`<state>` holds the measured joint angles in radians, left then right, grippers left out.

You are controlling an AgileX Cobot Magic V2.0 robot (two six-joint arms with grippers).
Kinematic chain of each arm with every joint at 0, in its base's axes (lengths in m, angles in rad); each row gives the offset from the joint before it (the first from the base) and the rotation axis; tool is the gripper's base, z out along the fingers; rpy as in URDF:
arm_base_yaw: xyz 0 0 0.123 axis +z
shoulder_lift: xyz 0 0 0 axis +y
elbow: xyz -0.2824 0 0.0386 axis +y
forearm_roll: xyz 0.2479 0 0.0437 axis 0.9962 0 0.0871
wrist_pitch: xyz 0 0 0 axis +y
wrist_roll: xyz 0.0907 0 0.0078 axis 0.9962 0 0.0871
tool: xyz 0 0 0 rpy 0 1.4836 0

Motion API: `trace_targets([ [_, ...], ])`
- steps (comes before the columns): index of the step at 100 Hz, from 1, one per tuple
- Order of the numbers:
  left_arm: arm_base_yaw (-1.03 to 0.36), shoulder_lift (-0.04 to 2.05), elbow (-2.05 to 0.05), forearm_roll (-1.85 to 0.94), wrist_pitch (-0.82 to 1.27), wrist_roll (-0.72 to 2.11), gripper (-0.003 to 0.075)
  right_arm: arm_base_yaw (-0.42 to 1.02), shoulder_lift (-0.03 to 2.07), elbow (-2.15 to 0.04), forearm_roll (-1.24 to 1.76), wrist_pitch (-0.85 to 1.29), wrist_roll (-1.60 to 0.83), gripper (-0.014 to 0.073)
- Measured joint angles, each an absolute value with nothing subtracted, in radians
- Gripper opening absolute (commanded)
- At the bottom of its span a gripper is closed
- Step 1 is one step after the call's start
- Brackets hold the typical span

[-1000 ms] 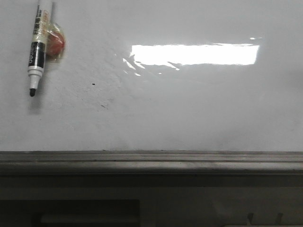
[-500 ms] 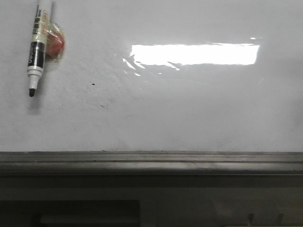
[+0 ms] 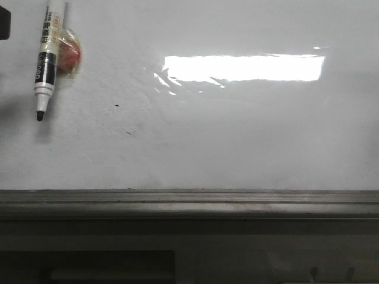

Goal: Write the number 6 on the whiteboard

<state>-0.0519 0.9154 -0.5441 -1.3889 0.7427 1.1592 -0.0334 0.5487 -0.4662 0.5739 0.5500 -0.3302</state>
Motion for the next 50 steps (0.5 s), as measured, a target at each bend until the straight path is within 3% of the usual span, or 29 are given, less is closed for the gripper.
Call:
trace_targets([
  [50, -0.249, 1.037, -0.567, -1.395, 0.554, 1.190, 0.0347, -0.033, 0.549, -0.466, 0.575, 0.546, -0.330, 0.0416],
])
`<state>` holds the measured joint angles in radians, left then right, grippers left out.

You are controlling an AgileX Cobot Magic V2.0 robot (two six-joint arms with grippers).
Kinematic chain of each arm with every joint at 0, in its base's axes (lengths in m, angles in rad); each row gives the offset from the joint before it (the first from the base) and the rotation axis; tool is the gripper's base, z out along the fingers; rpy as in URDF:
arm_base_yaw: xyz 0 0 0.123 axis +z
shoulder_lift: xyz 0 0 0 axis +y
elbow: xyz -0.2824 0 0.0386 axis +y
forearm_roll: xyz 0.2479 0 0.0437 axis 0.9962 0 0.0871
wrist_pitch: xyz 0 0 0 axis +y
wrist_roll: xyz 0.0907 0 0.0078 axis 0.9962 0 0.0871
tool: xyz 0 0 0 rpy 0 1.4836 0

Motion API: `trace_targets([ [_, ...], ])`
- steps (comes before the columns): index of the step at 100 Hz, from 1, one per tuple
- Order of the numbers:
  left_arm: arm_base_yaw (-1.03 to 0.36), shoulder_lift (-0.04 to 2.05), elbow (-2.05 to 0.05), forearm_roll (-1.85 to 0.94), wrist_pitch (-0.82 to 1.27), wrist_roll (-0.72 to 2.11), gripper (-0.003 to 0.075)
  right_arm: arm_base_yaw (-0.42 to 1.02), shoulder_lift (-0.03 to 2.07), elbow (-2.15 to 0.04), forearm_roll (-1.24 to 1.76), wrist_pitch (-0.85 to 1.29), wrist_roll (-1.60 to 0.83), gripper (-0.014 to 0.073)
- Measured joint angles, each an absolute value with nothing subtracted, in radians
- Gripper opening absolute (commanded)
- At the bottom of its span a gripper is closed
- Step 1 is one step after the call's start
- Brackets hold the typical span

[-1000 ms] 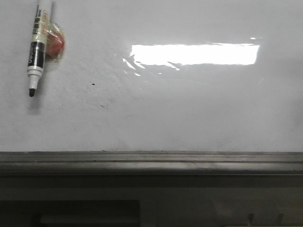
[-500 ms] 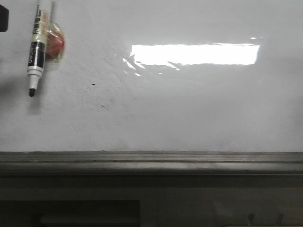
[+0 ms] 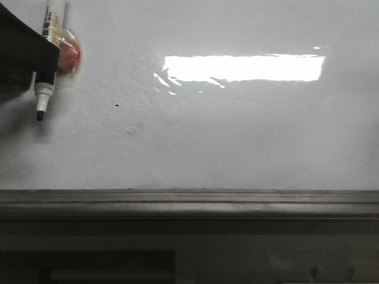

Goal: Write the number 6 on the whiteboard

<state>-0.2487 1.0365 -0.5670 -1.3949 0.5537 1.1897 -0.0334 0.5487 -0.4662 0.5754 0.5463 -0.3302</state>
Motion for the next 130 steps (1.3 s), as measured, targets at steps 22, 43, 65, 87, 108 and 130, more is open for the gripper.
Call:
trace_targets([
  [22, -0.267, 1.043, -0.567, -1.412, 0.519, 1.190, 0.0275, -0.033, 0.549, -0.466, 0.578, 0.546, -0.330, 0.0416],
  [43, -0.267, 1.045, -0.567, -1.415, 0.492, 1.211, 0.0047, -0.033, 0.549, -0.466, 0.578, 0.542, -0.330, 0.0416],
  [65, -0.267, 1.045, -0.569, -1.419, 0.498, 1.241, -0.0020, -0.033, 0.549, -0.466, 0.580, 0.541, -0.330, 0.0416],
  [87, -0.267, 1.045, -0.569, -1.366, 0.570, 1.271, -0.0020, -0.029, 0.558, -0.478, 0.618, 0.583, -0.381, 0.0416],
  [108, -0.271, 1.045, -0.578, -1.230, 0.740, 1.285, -0.0020, 0.024, 0.666, -0.548, 0.909, 0.750, -0.687, 0.0416],
  [130, -0.398, 1.043, -0.659, -1.091, 0.766, 1.287, -0.0020, 0.118, 0.893, -0.676, 1.058, 0.918, -0.843, 0.0416],
])
